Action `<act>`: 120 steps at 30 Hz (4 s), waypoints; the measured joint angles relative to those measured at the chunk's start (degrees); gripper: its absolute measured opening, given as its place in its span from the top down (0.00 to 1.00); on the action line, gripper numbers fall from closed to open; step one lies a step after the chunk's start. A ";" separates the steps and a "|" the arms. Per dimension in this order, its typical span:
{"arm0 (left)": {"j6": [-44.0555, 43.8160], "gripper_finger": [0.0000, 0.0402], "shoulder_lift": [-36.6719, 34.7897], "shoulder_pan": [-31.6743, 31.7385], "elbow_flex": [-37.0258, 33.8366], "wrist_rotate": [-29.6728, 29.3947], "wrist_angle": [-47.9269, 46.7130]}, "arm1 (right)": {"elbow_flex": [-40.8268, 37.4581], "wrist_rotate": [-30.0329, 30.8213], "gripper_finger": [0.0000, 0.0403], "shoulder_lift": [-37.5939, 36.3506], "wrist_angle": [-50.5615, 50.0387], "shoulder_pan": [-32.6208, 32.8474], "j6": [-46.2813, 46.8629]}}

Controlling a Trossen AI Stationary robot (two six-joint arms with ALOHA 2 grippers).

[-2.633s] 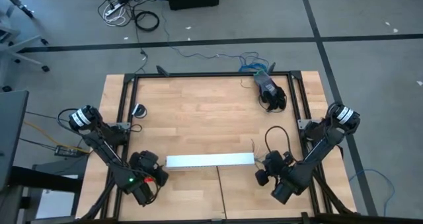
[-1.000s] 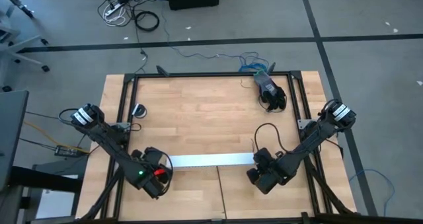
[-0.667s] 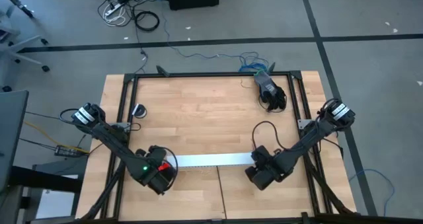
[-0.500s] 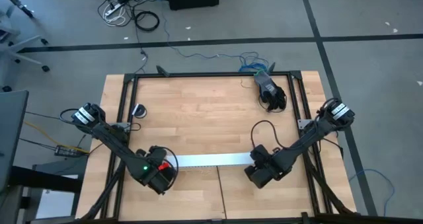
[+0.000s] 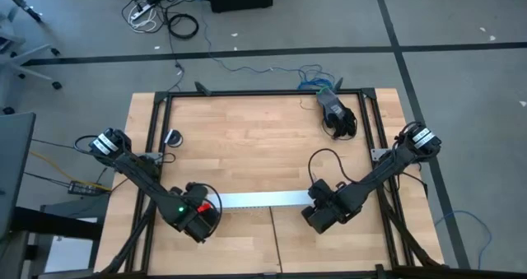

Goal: Ziptie cables
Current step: Close the lid on the cable duct, then move the cable duct to the top of the table

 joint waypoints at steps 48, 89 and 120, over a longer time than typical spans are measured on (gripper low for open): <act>2.52 0.53 0.09 -0.14 0.69 -3.14 -4.11 | 0.44 1.05 1.00 0.00 0.70 -1.62 -2.42; 53.02 0.63 13.50 -3.44 13.79 -10.39 -1.56 | 10.56 -1.64 1.00 9.78 10.74 -2.92 -19.03; 74.70 0.64 11.79 14.83 -0.20 -12.90 9.88 | 4.25 -9.92 1.00 9.90 11.20 -24.72 -40.48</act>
